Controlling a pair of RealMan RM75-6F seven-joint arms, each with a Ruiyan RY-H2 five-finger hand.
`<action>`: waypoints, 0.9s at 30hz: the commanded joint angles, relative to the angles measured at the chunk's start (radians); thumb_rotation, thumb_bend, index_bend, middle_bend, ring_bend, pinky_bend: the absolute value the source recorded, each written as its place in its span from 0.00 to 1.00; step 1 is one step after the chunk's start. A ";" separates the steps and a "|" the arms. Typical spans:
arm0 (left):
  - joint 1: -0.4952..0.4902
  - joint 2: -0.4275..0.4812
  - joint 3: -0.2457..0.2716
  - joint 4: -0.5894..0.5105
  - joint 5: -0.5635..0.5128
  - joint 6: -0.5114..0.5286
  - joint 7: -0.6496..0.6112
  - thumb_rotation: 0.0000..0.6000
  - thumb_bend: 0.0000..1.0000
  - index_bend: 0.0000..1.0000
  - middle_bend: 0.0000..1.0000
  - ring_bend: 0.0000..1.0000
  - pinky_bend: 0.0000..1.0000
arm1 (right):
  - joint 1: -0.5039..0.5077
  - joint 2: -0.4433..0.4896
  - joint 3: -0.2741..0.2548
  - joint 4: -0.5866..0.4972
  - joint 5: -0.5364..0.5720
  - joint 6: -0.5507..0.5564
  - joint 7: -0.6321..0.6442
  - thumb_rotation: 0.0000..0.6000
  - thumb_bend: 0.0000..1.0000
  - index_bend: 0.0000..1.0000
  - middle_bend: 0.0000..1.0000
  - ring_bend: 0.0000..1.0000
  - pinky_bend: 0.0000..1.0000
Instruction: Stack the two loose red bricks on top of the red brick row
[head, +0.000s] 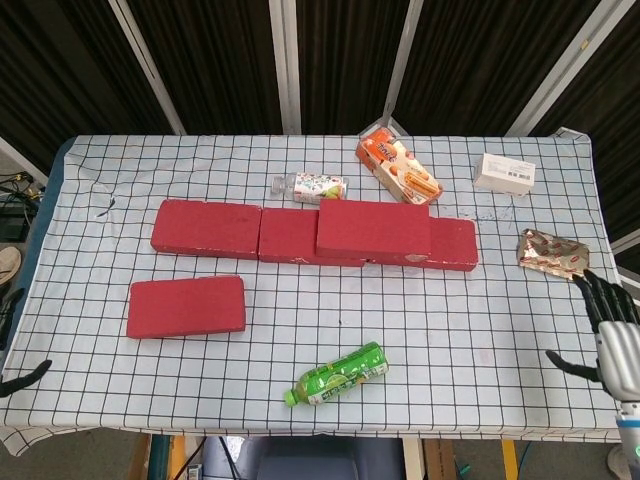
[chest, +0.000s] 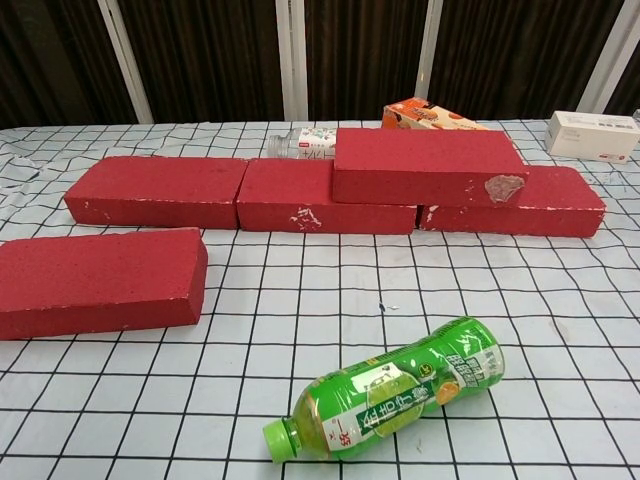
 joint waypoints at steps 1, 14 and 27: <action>-0.005 -0.021 -0.006 0.012 0.013 0.006 -0.026 1.00 0.10 0.00 0.00 0.00 0.17 | -0.020 -0.039 -0.048 0.038 -0.045 0.046 -0.020 1.00 0.17 0.00 0.00 0.00 0.00; -0.138 0.126 -0.033 -0.181 -0.084 -0.257 0.033 1.00 0.00 0.00 0.00 0.00 0.06 | -0.008 -0.035 -0.098 -0.042 -0.017 0.052 -0.173 1.00 0.17 0.00 0.00 0.00 0.00; -0.446 0.204 -0.100 -0.368 -0.551 -0.617 0.402 1.00 0.00 0.00 0.00 0.00 0.00 | 0.010 -0.010 -0.122 -0.092 0.079 0.021 -0.217 1.00 0.17 0.00 0.00 0.00 0.00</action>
